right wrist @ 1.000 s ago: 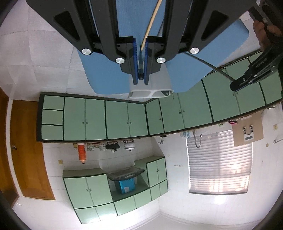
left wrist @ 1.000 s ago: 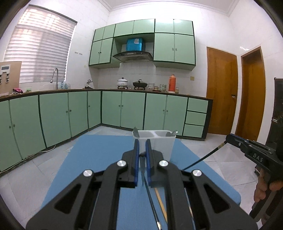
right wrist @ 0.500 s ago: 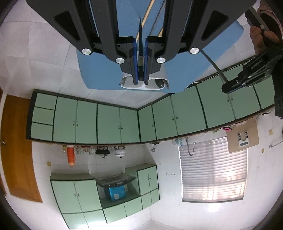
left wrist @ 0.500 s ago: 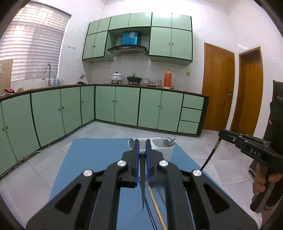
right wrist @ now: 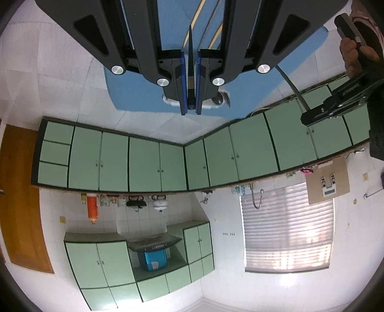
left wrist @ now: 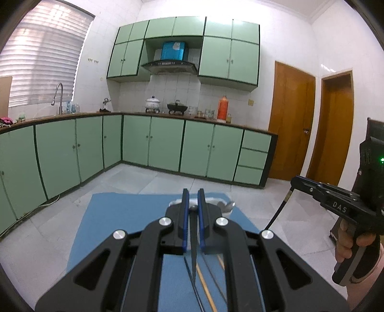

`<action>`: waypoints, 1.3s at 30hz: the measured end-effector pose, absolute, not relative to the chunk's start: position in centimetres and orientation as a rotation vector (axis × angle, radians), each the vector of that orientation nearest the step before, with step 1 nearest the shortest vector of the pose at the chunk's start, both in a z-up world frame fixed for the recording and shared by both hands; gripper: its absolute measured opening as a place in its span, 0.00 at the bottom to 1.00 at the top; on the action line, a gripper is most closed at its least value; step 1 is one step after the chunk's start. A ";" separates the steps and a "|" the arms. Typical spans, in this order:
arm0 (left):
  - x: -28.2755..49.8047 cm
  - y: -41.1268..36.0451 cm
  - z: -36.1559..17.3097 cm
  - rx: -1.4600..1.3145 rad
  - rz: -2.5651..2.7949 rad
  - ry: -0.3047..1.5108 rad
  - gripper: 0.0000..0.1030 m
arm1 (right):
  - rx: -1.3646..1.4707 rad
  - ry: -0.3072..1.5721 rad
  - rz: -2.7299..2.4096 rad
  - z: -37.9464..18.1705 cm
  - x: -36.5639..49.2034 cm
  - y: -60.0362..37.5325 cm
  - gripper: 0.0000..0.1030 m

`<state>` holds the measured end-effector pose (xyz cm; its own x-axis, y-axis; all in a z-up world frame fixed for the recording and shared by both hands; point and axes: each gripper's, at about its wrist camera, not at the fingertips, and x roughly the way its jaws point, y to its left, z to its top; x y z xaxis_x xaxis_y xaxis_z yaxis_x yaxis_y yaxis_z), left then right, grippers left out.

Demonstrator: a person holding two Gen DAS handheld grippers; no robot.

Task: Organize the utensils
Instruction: 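Lift both chopsticks and carry them over the white holder, then lower both chopsticks into the holder and open both tools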

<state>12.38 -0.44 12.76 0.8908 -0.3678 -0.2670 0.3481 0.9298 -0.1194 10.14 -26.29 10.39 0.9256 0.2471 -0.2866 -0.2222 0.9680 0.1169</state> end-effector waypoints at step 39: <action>31.0 -8.4 13.1 -0.033 -0.312 0.215 0.06 | 0.088 0.414 0.215 10.1 28.9 -24.5 0.06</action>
